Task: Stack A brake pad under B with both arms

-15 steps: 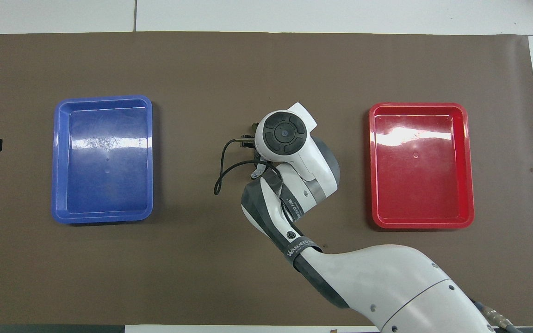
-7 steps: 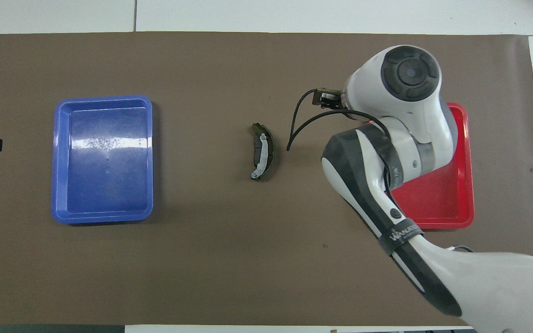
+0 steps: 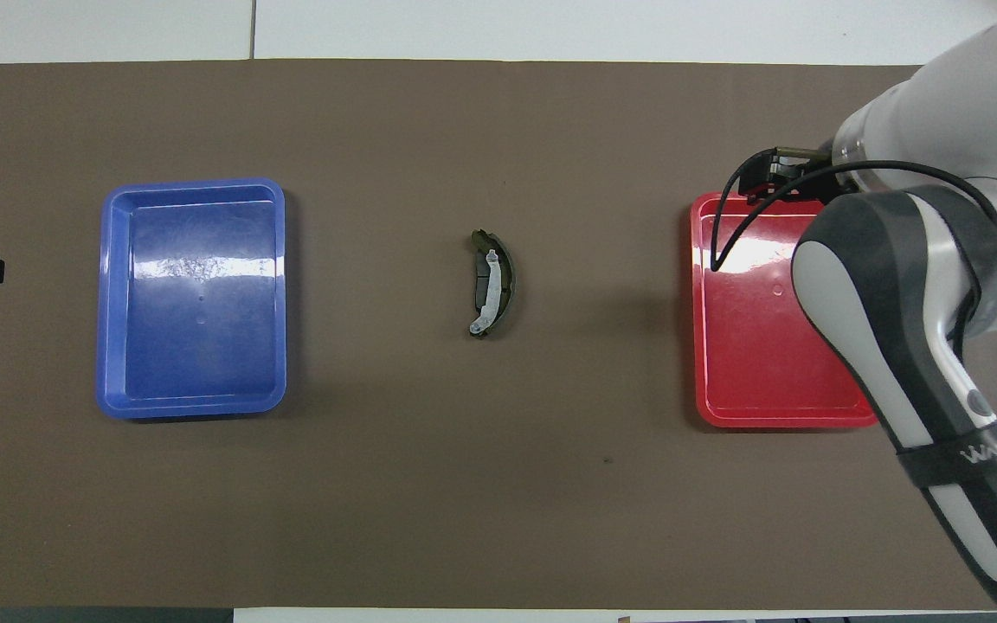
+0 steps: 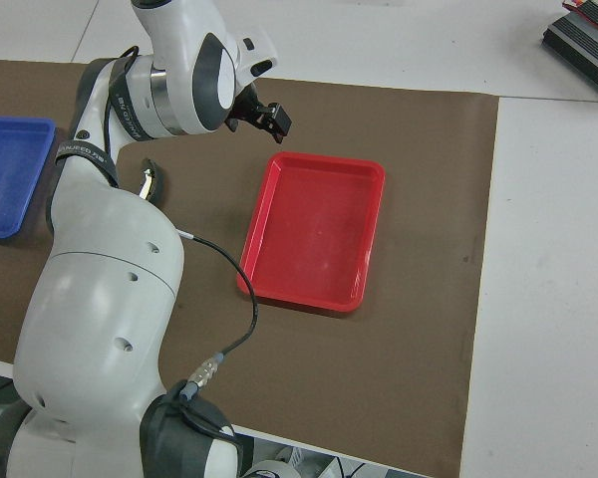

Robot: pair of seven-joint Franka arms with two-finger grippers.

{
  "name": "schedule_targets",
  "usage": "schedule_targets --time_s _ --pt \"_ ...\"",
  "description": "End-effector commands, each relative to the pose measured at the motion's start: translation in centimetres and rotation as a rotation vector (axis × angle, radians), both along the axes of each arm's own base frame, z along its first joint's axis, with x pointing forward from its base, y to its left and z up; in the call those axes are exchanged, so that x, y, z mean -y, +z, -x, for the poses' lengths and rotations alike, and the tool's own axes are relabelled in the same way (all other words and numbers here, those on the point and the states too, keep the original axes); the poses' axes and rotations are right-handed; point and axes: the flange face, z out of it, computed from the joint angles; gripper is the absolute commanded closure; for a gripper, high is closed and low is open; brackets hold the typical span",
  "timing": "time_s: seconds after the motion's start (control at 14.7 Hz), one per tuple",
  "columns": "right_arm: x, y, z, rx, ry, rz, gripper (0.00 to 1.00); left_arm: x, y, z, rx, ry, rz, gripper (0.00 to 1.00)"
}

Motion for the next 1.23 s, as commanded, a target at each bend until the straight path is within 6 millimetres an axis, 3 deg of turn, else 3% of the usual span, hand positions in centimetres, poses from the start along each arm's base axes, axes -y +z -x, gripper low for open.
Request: schedule_targets --time_s 0.0,0.2,0.75,1.02,1.16 --pt "3.6 0.8 3.4 -0.019 0.028 0.002 0.0 -0.1 0.1 1.0 -0.002 -0.005 0.011 0.01" --pt "6.6 2.7 5.4 -0.062 0.007 -0.011 0.0 -0.1 0.1 1.0 -0.002 -0.005 0.011 0.01" --pt "7.4 10.1 6.8 -0.105 0.032 -0.008 0.0 -0.1 0.1 1.0 -0.002 -0.005 0.011 0.01" --pt "9.4 10.4 6.3 -0.122 0.023 -0.006 0.0 -0.2 0.1 1.0 -0.002 -0.003 0.011 0.01" --pt "9.2 10.3 6.5 -0.125 0.029 -0.006 0.0 -0.1 0.1 1.0 -0.002 -0.005 0.011 0.01"
